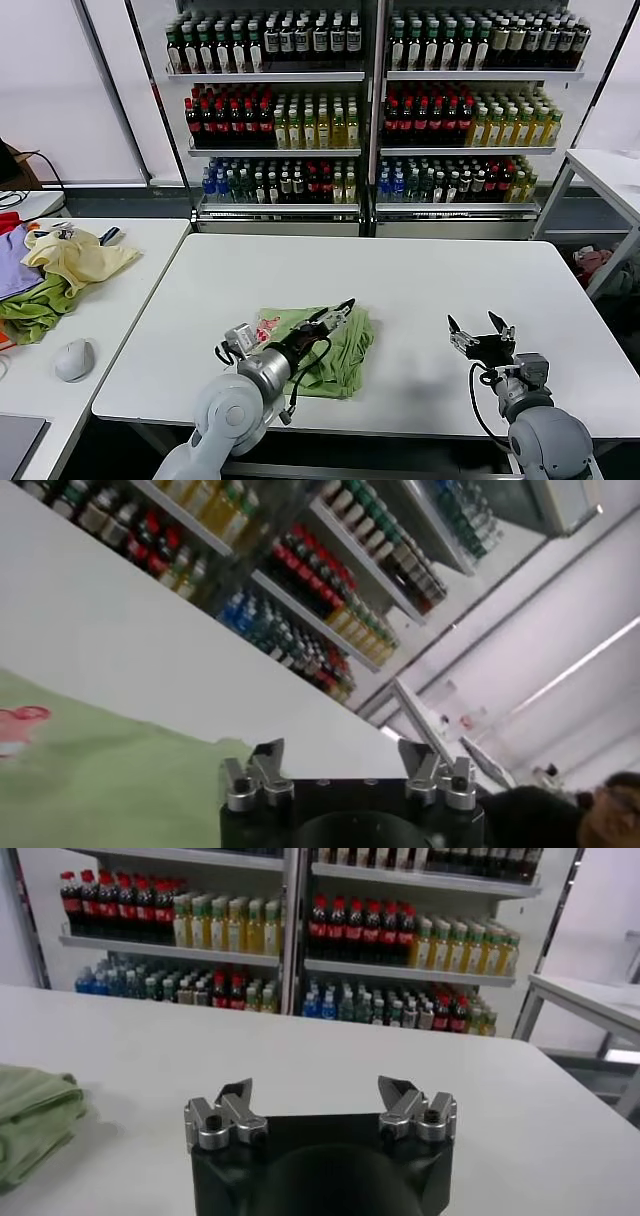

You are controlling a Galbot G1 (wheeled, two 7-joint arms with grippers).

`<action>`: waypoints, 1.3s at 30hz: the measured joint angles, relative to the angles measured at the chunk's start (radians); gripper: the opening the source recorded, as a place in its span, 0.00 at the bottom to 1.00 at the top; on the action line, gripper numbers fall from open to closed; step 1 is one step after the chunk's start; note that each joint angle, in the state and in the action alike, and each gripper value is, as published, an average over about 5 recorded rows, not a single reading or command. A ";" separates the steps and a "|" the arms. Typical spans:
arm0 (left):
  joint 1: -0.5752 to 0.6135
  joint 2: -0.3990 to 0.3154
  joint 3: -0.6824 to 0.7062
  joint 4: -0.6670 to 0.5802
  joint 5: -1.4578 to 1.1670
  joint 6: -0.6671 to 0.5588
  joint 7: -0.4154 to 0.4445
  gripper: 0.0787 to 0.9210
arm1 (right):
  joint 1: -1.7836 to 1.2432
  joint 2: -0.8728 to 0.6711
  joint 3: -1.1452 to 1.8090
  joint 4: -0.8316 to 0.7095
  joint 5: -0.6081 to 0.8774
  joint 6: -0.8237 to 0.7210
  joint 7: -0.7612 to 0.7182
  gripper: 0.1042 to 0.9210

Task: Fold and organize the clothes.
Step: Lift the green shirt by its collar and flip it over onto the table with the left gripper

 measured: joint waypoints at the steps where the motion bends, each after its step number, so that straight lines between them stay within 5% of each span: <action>1: 0.007 0.005 -0.007 0.000 0.015 -0.011 0.001 0.85 | 0.001 0.000 0.000 -0.001 0.000 0.001 -0.001 0.88; 22: 0.079 0.052 -0.047 0.145 0.580 -0.044 -0.044 0.86 | 0.021 0.000 -0.004 -0.020 0.001 0.003 -0.002 0.88; 39: 0.106 0.019 -0.056 0.179 0.635 -0.030 -0.044 0.32 | 0.035 0.001 -0.004 -0.022 0.003 -0.001 -0.001 0.88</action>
